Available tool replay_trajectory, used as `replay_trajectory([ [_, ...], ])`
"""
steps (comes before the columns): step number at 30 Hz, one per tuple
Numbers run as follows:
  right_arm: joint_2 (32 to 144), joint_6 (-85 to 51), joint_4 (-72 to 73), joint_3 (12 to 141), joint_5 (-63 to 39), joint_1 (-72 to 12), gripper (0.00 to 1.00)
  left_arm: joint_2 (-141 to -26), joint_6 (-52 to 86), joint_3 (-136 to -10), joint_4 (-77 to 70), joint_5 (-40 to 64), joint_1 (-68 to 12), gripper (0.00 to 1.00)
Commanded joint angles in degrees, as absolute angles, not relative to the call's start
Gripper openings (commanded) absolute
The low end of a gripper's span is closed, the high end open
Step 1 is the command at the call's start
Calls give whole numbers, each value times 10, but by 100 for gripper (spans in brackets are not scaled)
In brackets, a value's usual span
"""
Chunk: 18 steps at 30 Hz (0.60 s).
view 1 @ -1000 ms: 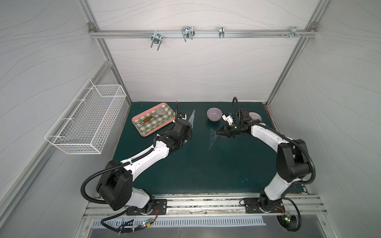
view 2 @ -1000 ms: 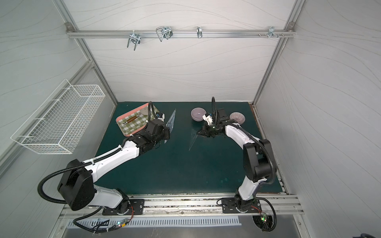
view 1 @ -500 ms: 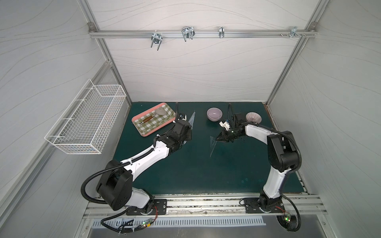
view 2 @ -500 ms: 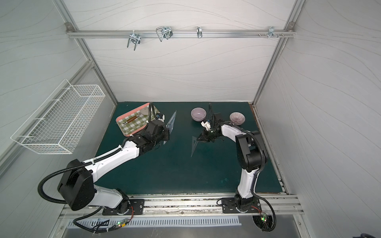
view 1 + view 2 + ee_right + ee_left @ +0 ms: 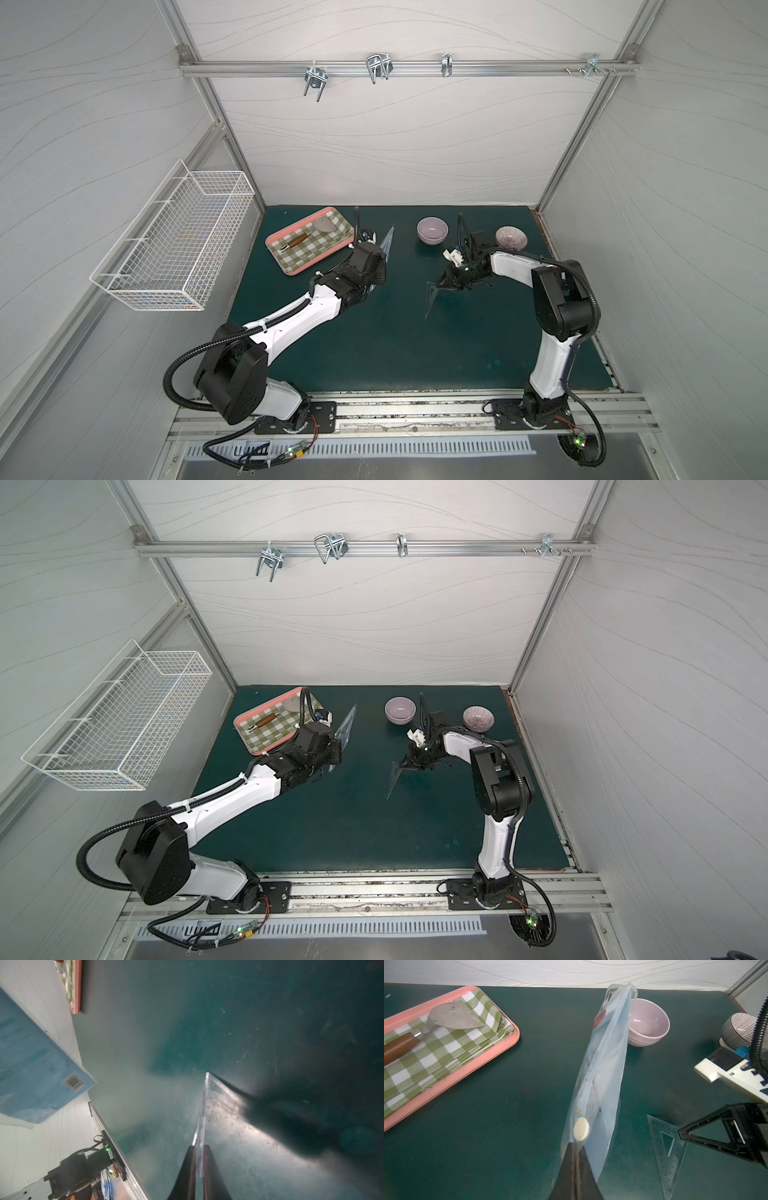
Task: Open the ruler set and take out the ruler
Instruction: Place the ruler at the center of the board.
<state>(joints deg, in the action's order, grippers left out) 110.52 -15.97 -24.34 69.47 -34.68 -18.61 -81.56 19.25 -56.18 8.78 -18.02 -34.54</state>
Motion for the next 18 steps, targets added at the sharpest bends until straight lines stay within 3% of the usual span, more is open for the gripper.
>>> replay_trajectory([
  [1, 1125, -143, -256, 698, -333, -185, 16, -804, 194, -563, 58, -185, -344, 0],
  [13, 1096, -136, -282, 705, -278, -187, 32, -804, 196, -563, 58, -183, -344, 0],
  [18, 1047, -131, -310, 711, -231, -202, 33, -811, 201, -566, 58, -177, -344, 0],
])
